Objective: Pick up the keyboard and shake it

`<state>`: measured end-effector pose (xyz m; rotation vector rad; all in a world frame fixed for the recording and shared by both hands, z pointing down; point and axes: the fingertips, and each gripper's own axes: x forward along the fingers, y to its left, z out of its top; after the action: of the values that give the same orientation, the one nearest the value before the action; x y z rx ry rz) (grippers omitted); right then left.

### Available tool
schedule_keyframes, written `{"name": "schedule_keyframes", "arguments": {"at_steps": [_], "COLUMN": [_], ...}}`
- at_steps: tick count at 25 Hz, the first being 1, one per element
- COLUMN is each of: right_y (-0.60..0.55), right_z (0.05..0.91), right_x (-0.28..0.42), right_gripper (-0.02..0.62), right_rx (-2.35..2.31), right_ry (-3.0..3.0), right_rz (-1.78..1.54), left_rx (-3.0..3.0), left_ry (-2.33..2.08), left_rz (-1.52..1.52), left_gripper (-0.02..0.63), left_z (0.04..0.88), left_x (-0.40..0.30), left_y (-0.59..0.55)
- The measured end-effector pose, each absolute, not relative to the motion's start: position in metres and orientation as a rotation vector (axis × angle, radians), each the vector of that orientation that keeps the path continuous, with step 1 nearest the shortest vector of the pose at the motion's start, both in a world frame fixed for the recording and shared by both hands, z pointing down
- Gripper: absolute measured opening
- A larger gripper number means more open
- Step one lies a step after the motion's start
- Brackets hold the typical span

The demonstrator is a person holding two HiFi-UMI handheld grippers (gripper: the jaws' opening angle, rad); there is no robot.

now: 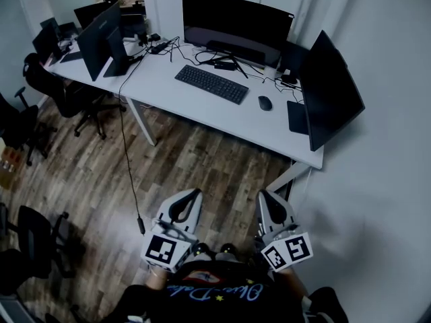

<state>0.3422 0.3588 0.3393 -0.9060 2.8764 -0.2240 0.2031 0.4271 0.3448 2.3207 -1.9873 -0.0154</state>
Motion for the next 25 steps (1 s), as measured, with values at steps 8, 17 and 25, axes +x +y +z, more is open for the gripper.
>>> {"name": "schedule_keyframes", "arguments": {"at_steps": [8, 17, 25], "right_y": [0.365, 0.369, 0.347], "right_z": [0.34, 0.343, 0.352], "right_x": [0.318, 0.293, 0.274], "right_gripper": [0.0, 0.002, 0.057], "right_rx": [-0.939, -0.936, -0.925], "right_ry": [2.857, 2.868, 2.899], "right_rz": [-0.222, -0.224, -0.228], "left_rx": [2.349, 2.311, 2.293], "left_ry": [-1.977, -1.99, -2.001], "left_rz": [-0.036, -0.043, -0.044], "left_gripper": [0.005, 0.005, 0.005], "left_z": [0.345, 0.352, 0.358], "left_x": [0.173, 0.145, 0.128], "left_y": [0.436, 0.446, 0.433]}}
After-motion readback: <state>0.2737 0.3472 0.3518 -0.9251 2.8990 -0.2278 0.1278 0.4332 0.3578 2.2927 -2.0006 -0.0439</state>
